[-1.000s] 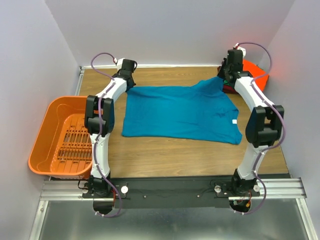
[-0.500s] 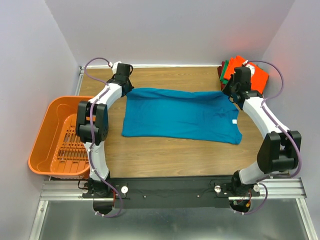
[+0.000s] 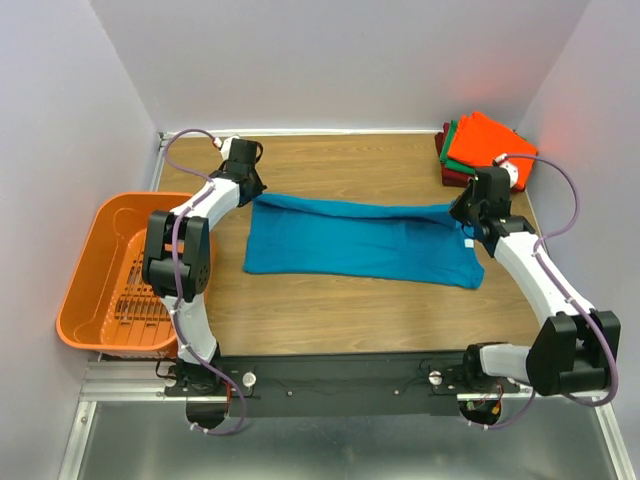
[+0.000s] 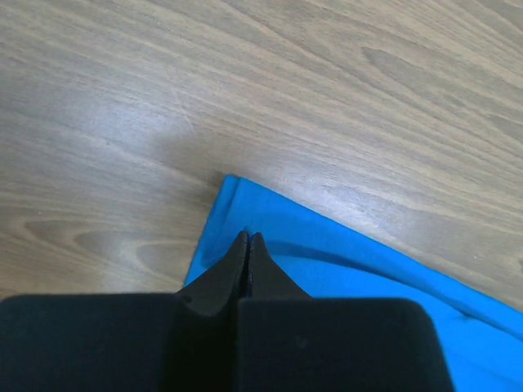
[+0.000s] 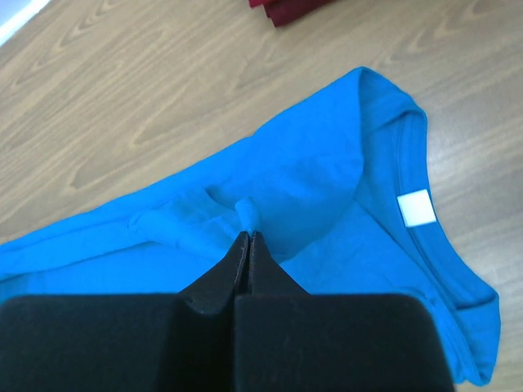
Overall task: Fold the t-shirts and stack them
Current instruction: Fold the tshirt
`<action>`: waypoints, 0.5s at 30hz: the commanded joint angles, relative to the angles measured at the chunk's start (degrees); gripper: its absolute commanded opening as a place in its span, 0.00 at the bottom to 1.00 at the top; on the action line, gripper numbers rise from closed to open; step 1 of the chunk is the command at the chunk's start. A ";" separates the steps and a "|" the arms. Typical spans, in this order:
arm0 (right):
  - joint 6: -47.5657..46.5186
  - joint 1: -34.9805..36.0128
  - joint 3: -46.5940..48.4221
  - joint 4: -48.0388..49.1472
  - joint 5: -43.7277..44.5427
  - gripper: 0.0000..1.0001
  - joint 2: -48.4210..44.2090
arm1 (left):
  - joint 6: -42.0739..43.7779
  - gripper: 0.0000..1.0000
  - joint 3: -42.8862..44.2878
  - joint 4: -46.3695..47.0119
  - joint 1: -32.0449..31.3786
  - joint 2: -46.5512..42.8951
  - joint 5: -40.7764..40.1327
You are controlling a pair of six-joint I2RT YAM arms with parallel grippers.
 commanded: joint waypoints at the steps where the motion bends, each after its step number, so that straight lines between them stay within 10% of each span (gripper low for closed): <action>1: 1.74 -0.31 -2.73 -1.17 -0.02 0.01 -3.86 | -0.88 0.00 -1.41 1.75 0.28 -3.41 0.74; 15: 1.03 -0.23 -4.32 -6.27 4.81 0.01 -6.41 | -2.11 0.00 -7.38 1.66 -0.16 -6.31 1.97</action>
